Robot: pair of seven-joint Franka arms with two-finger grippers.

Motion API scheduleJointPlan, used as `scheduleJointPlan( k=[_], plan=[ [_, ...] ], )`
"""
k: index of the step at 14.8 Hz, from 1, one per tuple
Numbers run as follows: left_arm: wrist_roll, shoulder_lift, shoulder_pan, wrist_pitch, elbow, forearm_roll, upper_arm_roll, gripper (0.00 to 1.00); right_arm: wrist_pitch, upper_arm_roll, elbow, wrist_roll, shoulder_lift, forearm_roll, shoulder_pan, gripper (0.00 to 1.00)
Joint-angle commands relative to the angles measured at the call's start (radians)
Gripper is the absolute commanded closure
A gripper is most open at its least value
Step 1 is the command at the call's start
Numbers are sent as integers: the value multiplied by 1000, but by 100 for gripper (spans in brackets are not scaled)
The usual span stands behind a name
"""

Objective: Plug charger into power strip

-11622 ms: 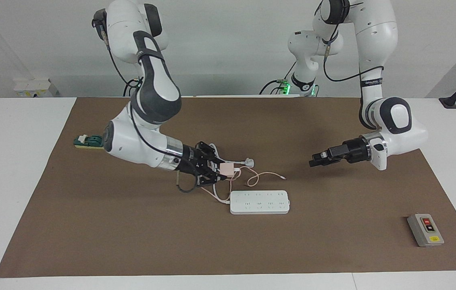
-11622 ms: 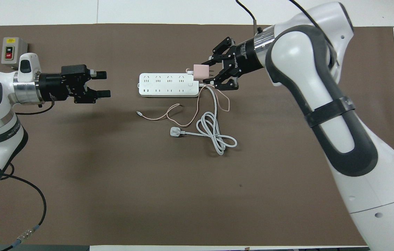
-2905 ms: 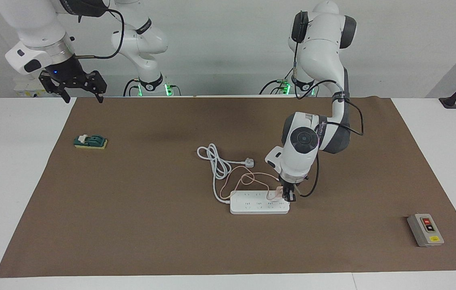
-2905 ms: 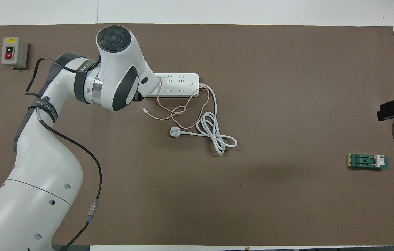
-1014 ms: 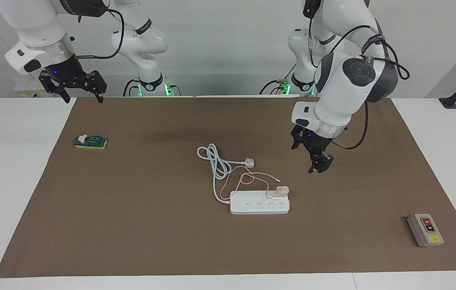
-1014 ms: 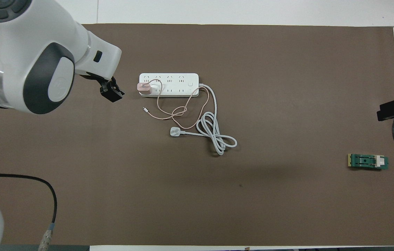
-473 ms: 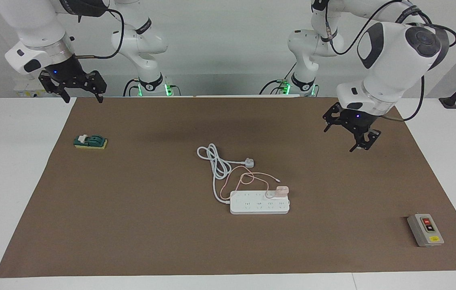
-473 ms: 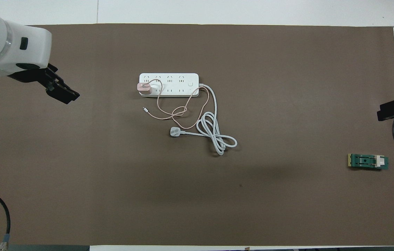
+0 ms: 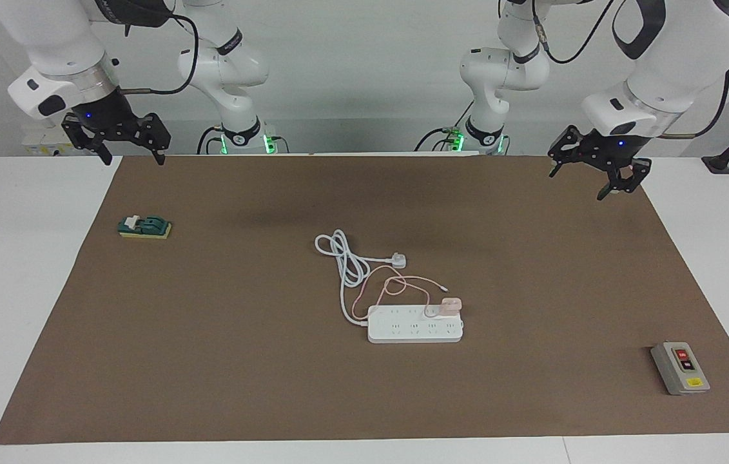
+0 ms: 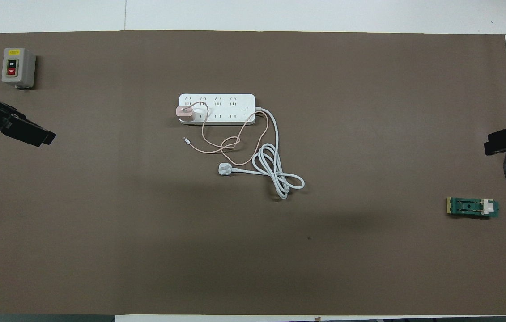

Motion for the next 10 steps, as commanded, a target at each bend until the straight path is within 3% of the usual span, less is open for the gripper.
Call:
scheduleJointPlan(
  k=[1,4,10],
  plan=[
    [-289,-27,-4,4,-47,56,-3,0,7,6,-31,-24,-28,-14,-8,0],
    [-593,-33,-7,-5,-54,87,-8,0,7,6,-31,-24,-26,-14,-8,0],
    [-603,-73,-4,-72,-85,84,-8,0,7,4,-31,-26,-26,-14,-14,0]
  ],
)
